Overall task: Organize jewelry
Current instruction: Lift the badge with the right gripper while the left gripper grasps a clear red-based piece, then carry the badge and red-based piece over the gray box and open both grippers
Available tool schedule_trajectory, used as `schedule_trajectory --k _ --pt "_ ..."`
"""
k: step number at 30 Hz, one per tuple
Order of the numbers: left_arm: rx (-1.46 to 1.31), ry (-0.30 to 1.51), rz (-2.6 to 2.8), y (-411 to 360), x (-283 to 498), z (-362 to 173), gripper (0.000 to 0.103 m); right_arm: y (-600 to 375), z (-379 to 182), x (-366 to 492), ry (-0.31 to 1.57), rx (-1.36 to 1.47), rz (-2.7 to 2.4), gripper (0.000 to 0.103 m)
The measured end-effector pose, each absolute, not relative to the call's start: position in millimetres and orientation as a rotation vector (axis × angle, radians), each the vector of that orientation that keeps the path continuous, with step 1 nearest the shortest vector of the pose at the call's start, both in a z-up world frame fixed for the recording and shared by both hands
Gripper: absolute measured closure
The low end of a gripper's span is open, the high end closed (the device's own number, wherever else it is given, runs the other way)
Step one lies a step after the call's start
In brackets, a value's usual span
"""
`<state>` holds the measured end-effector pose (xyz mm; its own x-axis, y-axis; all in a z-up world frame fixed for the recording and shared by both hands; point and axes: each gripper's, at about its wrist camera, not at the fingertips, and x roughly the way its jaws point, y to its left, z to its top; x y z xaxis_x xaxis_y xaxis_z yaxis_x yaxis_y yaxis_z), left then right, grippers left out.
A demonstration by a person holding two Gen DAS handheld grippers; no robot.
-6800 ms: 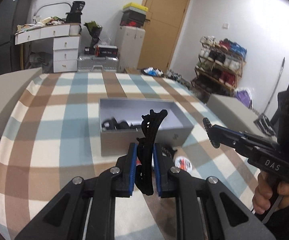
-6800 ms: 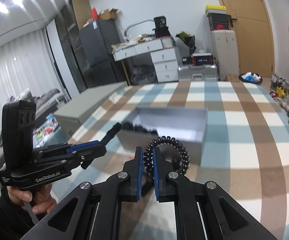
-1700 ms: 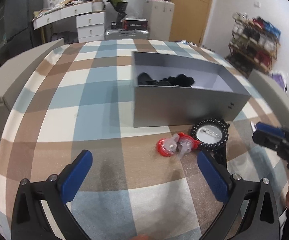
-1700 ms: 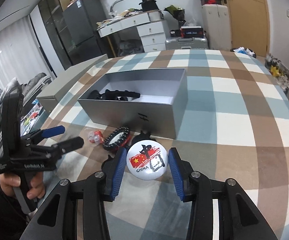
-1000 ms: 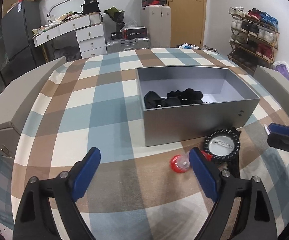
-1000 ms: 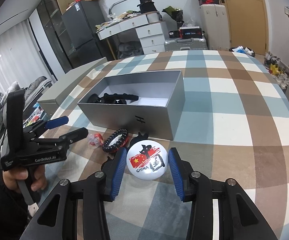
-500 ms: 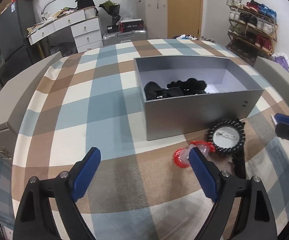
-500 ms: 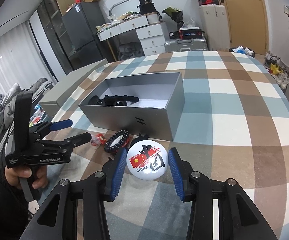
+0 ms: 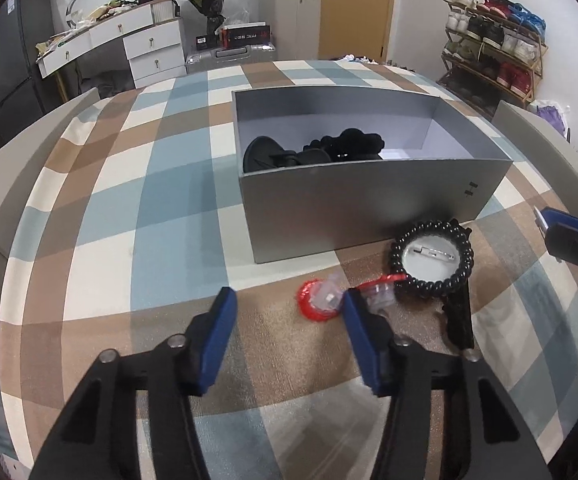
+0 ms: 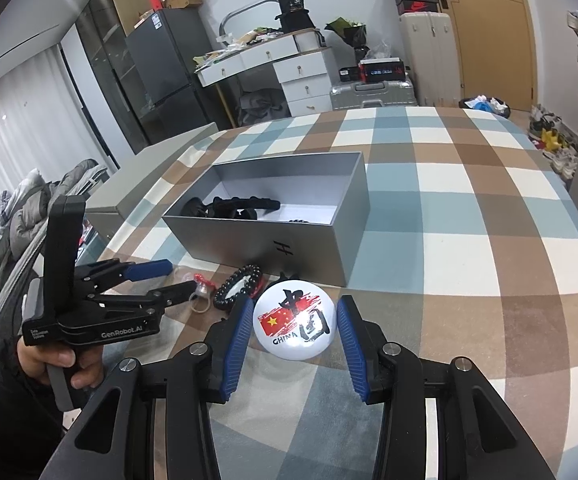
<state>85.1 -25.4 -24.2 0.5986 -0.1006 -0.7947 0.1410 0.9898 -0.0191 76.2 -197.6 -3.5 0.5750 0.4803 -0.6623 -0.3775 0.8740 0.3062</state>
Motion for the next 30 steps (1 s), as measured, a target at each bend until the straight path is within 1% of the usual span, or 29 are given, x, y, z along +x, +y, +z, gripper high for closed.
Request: schedule_trajectory --k 1,4,6,11,17,22,30 --pt "0.050 0.917 -0.141 -26 85 -24 0.068 -198 -4 76 0.816 0.138 0.502 0.061" --pt "0.054 0.915 -0.161 -27 84 -23 0.087 -198 -4 76 0.817 0.138 0.503 0.061" --pt "0.047 0.899 -0.166 -27 82 -22 0.090 -198 -4 77 0.819 0.136 0.504 0.061" --pt "0.036 0.884 -0.165 -25 78 -15 0.090 -194 -5 76 0.818 0.131 0.511 0.061" --pt "-0.020 0.823 -0.159 -18 65 0 0.090 -193 -1 72 0.786 0.142 0.513 0.061" --pt "-0.076 0.744 -0.173 -13 55 21 0.090 -192 13 66 0.720 0.147 0.520 0.061" --pt "-0.083 0.650 -0.200 -8 56 51 0.090 -191 42 62 0.633 0.175 0.539 0.061"
